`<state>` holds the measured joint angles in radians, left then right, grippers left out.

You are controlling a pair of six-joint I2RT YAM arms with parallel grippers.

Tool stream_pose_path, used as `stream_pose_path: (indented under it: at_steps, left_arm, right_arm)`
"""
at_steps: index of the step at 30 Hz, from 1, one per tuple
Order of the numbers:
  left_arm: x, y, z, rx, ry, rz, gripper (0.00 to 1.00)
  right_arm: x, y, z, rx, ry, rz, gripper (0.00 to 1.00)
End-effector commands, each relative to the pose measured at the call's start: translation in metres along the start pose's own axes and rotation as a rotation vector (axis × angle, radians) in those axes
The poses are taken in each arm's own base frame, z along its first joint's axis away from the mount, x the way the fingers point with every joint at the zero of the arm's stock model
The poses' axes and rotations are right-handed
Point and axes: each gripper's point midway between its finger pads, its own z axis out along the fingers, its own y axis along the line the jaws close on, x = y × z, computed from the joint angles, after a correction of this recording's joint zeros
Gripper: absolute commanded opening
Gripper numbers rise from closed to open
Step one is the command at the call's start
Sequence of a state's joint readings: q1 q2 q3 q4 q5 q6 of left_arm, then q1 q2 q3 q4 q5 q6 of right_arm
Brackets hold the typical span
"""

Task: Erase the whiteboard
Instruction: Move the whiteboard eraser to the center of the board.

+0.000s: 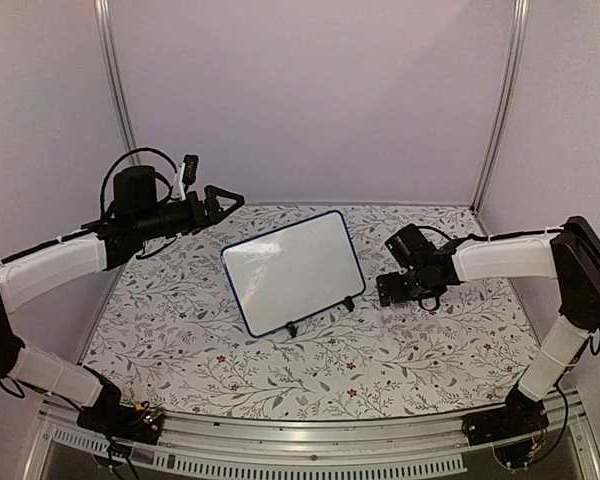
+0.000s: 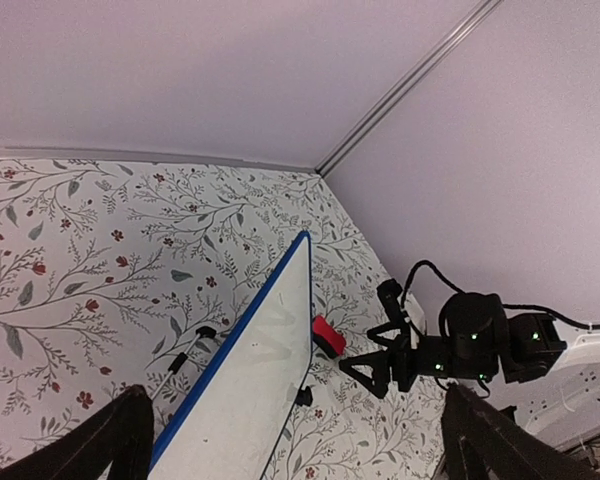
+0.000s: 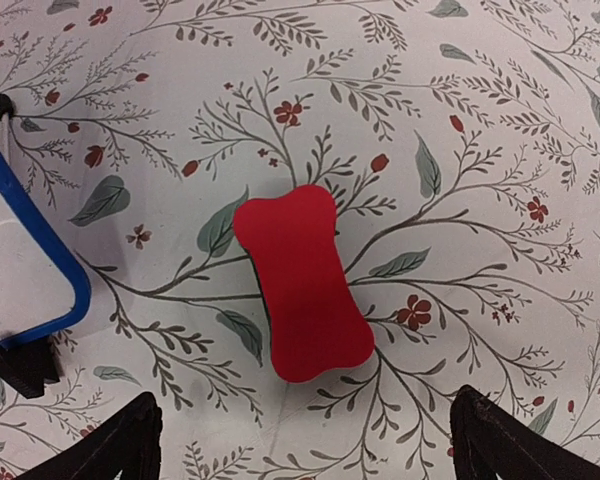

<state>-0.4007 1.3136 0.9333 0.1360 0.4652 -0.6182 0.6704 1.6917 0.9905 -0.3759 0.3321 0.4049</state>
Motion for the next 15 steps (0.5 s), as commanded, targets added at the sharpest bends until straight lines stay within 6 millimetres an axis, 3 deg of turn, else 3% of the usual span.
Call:
stream_pose_path:
  at_steps: [1, 15]
  left_arm:
    - [-0.008, -0.008, -0.006, 0.031, -0.026, 0.019, 1.0]
    - [-0.014, -0.018, -0.013, 0.075, -0.041, 0.014, 1.0]
  right_arm:
    - [-0.011, -0.013, 0.005, 0.05, -0.005, 0.054, 0.99]
    - [-0.015, -0.026, 0.016, 0.083, 0.032, 0.08, 0.99]
